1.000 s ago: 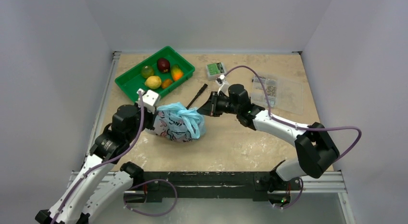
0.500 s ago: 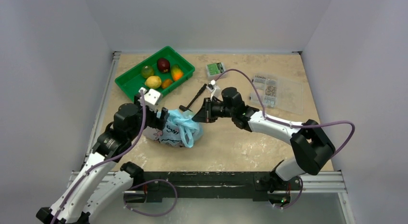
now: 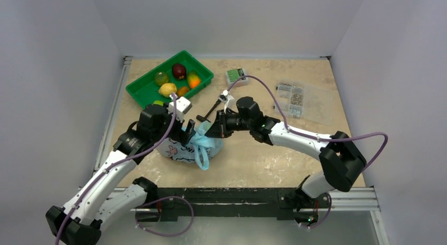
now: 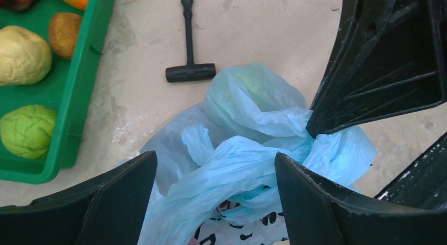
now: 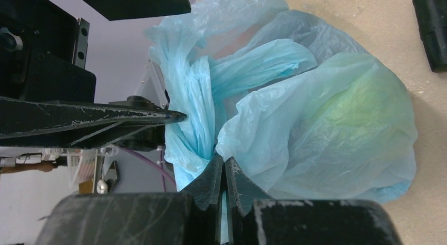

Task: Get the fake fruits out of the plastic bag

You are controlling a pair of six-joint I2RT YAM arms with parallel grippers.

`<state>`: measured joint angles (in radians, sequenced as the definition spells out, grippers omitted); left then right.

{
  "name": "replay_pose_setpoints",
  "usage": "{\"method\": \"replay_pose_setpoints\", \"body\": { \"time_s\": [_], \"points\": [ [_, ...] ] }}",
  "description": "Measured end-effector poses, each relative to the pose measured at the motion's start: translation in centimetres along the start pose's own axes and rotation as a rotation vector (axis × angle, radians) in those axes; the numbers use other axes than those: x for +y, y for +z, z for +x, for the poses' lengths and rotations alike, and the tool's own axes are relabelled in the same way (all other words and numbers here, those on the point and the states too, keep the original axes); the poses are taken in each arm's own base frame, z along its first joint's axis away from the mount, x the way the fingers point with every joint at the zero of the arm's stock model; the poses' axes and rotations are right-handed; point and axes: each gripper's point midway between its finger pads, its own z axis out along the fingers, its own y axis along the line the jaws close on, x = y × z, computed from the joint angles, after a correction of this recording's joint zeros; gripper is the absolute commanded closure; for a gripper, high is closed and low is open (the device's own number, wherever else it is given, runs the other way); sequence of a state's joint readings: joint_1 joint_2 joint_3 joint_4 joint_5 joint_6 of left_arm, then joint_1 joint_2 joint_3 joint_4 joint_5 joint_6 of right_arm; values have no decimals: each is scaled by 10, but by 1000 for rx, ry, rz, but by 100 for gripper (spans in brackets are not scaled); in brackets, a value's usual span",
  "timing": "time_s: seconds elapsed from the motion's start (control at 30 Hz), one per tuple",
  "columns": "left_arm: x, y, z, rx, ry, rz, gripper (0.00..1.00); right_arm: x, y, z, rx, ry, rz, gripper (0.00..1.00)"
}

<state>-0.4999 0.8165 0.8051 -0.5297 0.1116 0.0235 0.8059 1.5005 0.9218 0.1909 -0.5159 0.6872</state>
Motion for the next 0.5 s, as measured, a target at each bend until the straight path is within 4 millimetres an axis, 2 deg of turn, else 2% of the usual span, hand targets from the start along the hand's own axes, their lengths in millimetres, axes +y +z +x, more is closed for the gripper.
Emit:
{"method": "replay_pose_setpoints", "body": {
  "time_s": [0.2, 0.27, 0.33, 0.43, 0.5],
  "points": [
    [-11, 10, 5, 60, -6, 75, 55, 2, 0, -4, -1, -15, 1, 100],
    [-13, 10, 7, 71, -6, 86, 70, 3, 0, -5, -3, -20, 0, 100],
    [-14, 8, 6, 68, 0, 90, 78, 3, -1, -6, -2, -26, 1, 100],
    [-13, 4, 3, 49, 10, 85, 99, 2, -1, -6, 0, -31, 10, 100],
    [-10, 1, 0, 32, 14, 64, 100, 1, -1, -5, 4, -31, 15, 100]
  ]
}}
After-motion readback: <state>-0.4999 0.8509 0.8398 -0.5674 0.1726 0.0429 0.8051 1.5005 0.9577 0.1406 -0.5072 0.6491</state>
